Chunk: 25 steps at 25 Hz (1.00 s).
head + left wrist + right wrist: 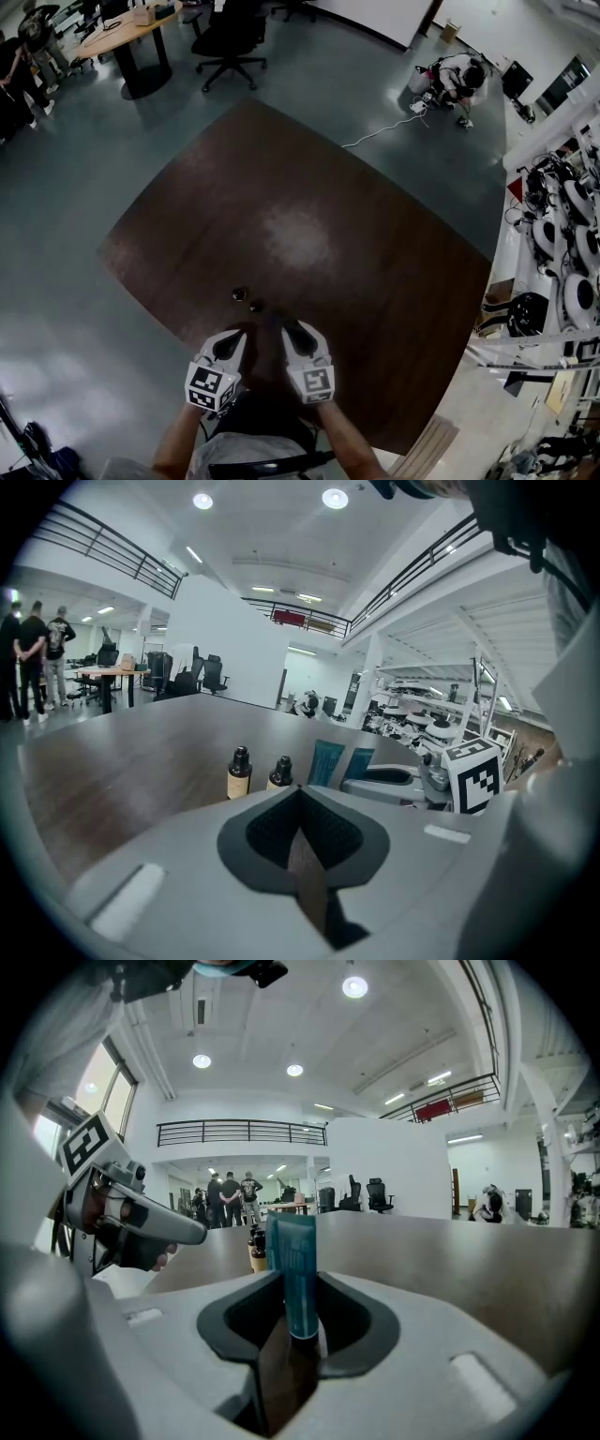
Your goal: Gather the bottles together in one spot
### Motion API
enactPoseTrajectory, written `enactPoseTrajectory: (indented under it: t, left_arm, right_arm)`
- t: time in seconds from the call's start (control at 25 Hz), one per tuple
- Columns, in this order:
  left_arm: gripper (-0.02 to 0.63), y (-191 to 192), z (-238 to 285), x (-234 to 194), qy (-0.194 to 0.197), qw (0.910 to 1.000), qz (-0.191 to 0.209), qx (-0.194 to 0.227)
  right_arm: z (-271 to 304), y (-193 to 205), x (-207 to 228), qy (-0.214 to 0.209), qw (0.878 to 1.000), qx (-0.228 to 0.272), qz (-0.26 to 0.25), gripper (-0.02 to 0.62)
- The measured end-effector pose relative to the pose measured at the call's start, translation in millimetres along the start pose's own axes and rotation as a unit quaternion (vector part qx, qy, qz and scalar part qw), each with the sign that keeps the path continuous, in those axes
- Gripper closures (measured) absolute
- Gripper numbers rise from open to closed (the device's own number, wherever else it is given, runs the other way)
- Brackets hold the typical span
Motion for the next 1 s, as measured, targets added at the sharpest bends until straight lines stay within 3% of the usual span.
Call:
enactPoseTrajectory:
  t: [0.32, 0.68, 1.0]
  left_arm:
    - [0.606, -0.6, -1.3, 2.1, -0.003, 1.0, -0.001, 0.001]
    - [0.606, -1.1, -4.6, 3.9, -0.004, 1.0, 0.004, 0.001]
    - [0.606, -10.7, -10.3, 5.8, 0.008, 0.9999, 0.013, 0.004]
  right_arm:
    - [-3.3, 5.0, 1.2, -0.005, 1.0, -0.001, 0.006, 0.485]
    - [-2.4, 7.0, -1.6, -0.011, 1.0, 0.002, 0.008, 0.375]
    - [-19.4, -6.2, -11.1, 0.002, 1.0, 0.0, -0.001, 0.367]
Point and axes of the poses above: the fingertips, and each gripper's own axes: z forward along the fingers, x to its right, y out of its underside, the point moved 1 cm from there along -z, backward along the fingers, and after that the axes turned 6 degrees about x, right-handed, at the moved point
